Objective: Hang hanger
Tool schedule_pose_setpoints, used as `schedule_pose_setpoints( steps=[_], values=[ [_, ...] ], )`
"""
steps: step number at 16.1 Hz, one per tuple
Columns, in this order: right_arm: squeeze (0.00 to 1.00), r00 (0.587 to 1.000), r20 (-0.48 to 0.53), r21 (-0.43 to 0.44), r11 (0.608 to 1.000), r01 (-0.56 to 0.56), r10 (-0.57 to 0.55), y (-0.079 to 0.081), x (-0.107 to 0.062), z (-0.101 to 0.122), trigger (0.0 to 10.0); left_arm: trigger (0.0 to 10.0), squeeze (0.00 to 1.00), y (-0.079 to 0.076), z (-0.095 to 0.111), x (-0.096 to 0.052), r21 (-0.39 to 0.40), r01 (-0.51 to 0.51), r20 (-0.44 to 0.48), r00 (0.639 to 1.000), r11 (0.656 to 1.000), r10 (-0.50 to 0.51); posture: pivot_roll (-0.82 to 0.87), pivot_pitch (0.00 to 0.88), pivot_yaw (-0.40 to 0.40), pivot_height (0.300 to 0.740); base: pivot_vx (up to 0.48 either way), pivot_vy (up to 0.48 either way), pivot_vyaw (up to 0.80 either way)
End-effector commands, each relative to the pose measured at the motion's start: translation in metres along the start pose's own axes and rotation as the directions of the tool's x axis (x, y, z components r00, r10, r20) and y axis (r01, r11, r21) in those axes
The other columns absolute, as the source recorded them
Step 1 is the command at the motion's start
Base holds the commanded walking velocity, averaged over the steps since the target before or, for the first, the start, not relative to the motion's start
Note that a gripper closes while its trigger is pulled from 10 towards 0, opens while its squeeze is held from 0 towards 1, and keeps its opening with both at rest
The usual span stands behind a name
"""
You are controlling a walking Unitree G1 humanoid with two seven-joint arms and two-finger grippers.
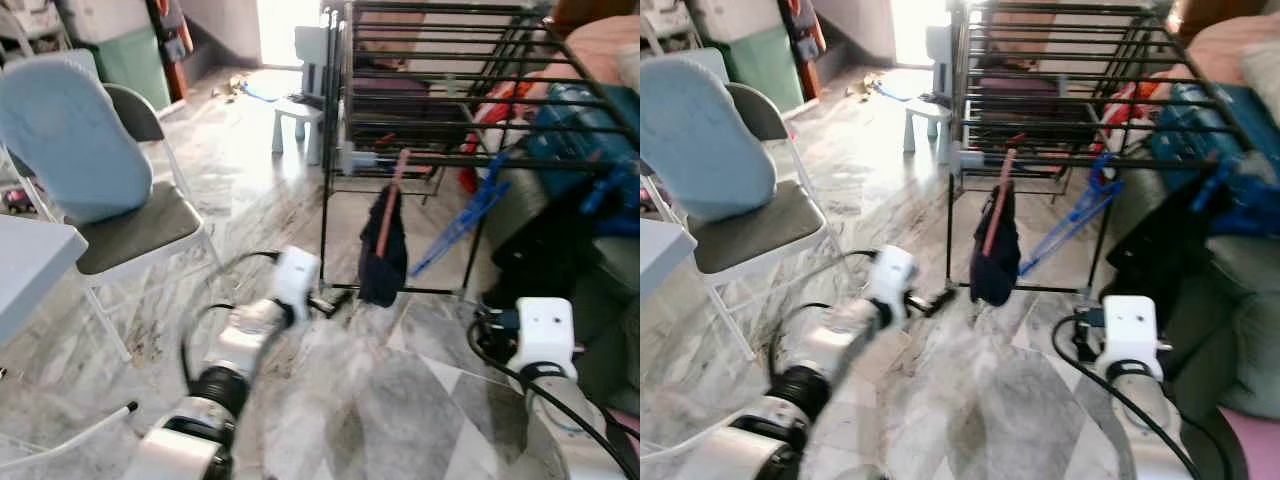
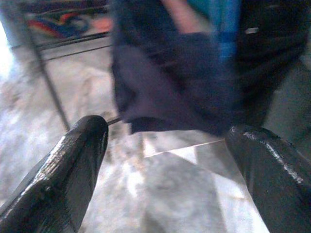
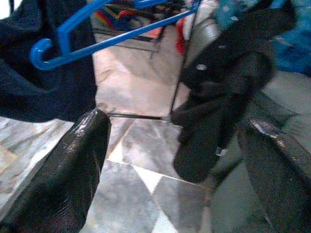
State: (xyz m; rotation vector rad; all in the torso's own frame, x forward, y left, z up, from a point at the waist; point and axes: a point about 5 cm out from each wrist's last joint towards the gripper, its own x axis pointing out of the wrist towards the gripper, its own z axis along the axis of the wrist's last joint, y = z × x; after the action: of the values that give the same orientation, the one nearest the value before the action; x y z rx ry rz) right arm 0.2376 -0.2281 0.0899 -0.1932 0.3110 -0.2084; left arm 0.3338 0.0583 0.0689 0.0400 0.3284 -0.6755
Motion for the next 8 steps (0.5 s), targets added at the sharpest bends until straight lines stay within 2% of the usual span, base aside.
schedule_pose_setpoints(
  steps=[1,3,4,5,6,8],
  values=[
    [1.00,1.000,0.018,0.009,1.000,-0.009,0.009,0.003,0.002,0.004,10.0,10.0,0.00,0.011,0.005,-0.003,0.026,-0.027,0.002,1.000,0.999,0.027,0.00,0.000,-0.032,0.740,-0.274,0.000,0.00],
    [0.99,0.999,0.041,0.032,0.999,-0.012,0.011,0.006,0.002,0.007,10.0,10.0,0.00,0.012,0.006,-0.003,0.030,-0.029,0.002,1.000,0.999,0.029,0.01,0.000,-0.031,0.740,-0.274,0.000,0.00],
    [0.96,0.999,0.046,0.036,0.999,-0.017,0.016,0.007,0.002,0.007,10.0,10.0,0.00,0.012,0.006,-0.003,0.030,-0.030,0.002,1.000,0.999,0.030,0.01,0.000,-0.032,0.740,-0.274,0.000,0.00],
    [0.73,0.998,0.055,0.043,0.999,-0.027,0.025,0.010,0.002,0.008,10.0,10.0,0.00,0.012,0.005,-0.003,0.031,-0.030,0.002,1.000,0.999,0.030,0.02,0.000,-0.033,0.740,-0.270,0.000,0.00],
    [0.03,0.998,0.059,0.055,0.998,-0.035,0.031,0.012,0.003,0.008,10.0,10.0,0.00,0.012,0.005,-0.003,0.033,-0.030,0.002,1.000,0.999,0.030,0.02,0.000,-0.034,0.740,-0.274,0.000,0.00],
    [0.00,0.995,0.074,0.049,0.996,-0.070,0.066,0.020,0.003,0.009,10.0,10.0,0.00,0.012,0.004,-0.004,0.036,-0.034,-0.001,0.999,0.999,0.034,0.03,0.000,-0.034,0.740,-0.272,0.000,0.00]
  ],
)
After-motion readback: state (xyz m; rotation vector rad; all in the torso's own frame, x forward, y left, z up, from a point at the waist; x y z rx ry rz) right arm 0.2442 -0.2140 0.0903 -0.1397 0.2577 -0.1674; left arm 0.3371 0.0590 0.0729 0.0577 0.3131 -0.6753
